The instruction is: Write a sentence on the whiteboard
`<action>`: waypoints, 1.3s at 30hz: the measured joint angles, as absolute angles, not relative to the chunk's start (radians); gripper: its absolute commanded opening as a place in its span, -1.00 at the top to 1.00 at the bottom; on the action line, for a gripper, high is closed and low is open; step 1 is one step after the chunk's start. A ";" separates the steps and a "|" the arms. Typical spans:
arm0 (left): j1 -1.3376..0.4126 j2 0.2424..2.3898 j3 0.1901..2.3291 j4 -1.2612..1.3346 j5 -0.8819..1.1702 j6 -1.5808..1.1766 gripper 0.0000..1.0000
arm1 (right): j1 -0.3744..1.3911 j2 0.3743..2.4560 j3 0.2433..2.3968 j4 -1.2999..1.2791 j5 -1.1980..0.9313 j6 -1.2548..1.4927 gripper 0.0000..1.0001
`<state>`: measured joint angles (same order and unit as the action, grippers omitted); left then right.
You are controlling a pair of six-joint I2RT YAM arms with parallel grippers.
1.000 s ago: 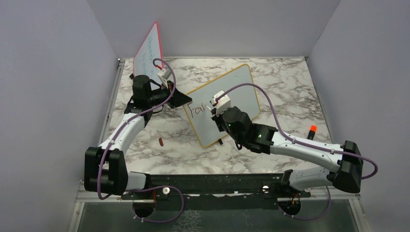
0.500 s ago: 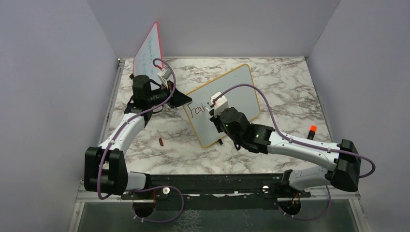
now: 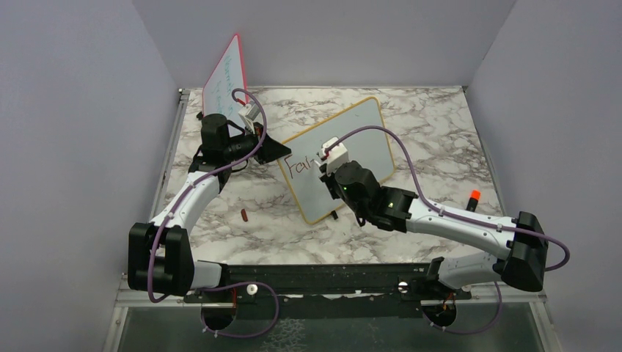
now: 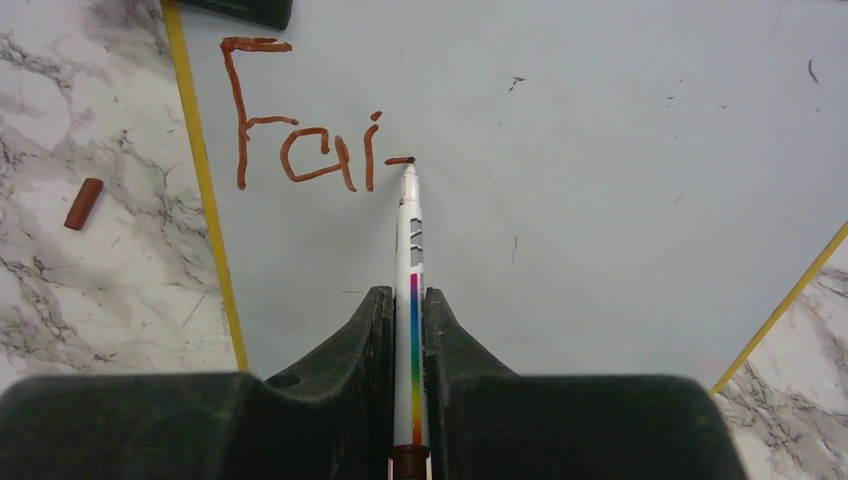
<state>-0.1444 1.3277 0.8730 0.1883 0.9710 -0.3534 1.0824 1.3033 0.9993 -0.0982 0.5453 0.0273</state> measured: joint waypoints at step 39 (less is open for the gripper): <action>-0.144 1.328 0.875 0.185 0.973 -0.351 1.00 | 1.059 1.289 1.000 -0.067 0.482 0.017 0.99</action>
<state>-0.1444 1.3277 0.8749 0.1848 0.9733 -0.3508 1.0588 1.2888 0.9997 -0.0673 0.4824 0.0174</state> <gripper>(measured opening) 0.037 0.167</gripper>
